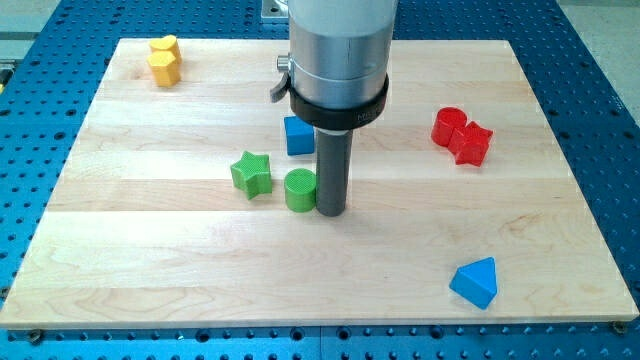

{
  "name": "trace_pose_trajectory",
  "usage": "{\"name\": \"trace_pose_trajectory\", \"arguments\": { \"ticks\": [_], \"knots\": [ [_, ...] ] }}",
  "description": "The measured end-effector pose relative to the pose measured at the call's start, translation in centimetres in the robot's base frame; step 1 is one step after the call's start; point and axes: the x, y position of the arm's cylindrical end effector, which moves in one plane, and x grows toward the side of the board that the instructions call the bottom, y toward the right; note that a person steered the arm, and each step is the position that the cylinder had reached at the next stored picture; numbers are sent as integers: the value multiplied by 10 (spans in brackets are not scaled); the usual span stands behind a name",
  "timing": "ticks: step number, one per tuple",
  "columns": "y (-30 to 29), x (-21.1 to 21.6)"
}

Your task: Place the red star diagonally to the triangle

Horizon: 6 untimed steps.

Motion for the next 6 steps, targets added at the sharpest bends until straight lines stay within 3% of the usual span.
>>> {"name": "trace_pose_trajectory", "arguments": {
  "ticks": [1, 3, 4, 5, 6],
  "knots": [
    [36, 14],
    [224, -17],
    [255, -81],
    [245, -107],
    [197, -81]
  ]
}}
